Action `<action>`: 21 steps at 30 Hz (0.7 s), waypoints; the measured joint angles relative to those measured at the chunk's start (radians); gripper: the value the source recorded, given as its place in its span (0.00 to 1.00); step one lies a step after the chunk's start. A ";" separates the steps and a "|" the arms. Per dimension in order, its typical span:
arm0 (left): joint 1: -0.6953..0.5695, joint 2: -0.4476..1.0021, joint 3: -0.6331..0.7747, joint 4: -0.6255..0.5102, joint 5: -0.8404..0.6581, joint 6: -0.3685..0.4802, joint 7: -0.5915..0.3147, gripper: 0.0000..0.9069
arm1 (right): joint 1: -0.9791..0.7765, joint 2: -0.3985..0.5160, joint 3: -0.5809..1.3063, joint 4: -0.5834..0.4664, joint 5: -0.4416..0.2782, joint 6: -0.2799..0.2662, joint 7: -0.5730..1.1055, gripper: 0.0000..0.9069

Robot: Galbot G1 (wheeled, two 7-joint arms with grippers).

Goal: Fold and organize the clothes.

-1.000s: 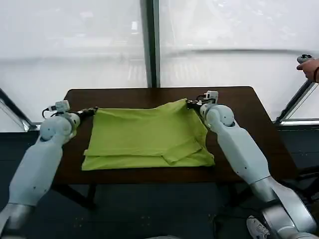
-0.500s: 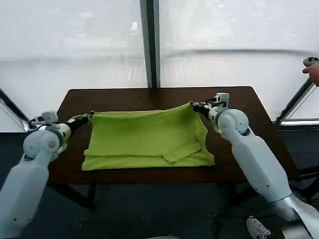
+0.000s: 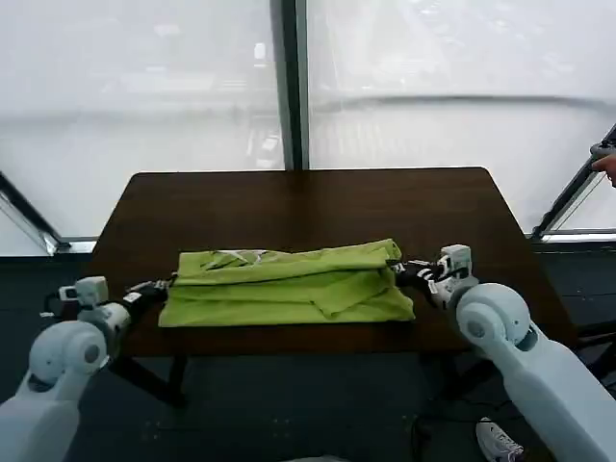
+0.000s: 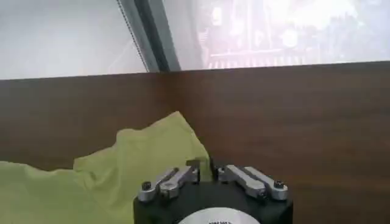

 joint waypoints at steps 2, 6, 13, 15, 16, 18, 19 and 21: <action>0.003 0.000 0.000 -0.004 0.002 0.001 -0.002 0.89 | -0.002 -0.002 0.000 0.000 -0.001 0.000 0.000 0.97; 0.008 0.000 -0.001 -0.011 0.004 0.007 -0.002 0.86 | -0.002 -0.006 0.002 0.002 -0.001 0.000 0.000 0.89; 0.011 0.003 -0.006 -0.021 0.009 0.007 -0.002 0.41 | -0.004 -0.010 0.001 0.003 -0.001 0.000 0.002 0.66; 0.015 0.003 -0.015 -0.029 0.008 0.007 -0.003 0.17 | -0.006 -0.011 0.002 0.003 -0.002 -0.001 0.002 0.55; 0.017 0.003 -0.021 -0.033 0.006 0.006 -0.004 0.16 | -0.008 -0.011 0.004 0.003 -0.002 -0.001 0.002 0.44; 0.023 0.003 -0.030 -0.042 0.002 0.006 -0.006 0.16 | -0.011 -0.011 0.006 0.004 -0.004 0.015 0.001 0.15; 0.029 0.004 -0.036 -0.051 -0.002 0.007 -0.007 0.15 | -0.013 -0.009 0.009 0.005 -0.004 0.030 0.001 0.09; 0.039 0.010 -0.048 -0.070 -0.012 0.009 -0.011 0.12 | -0.021 -0.006 0.016 0.008 -0.004 0.071 -0.002 0.04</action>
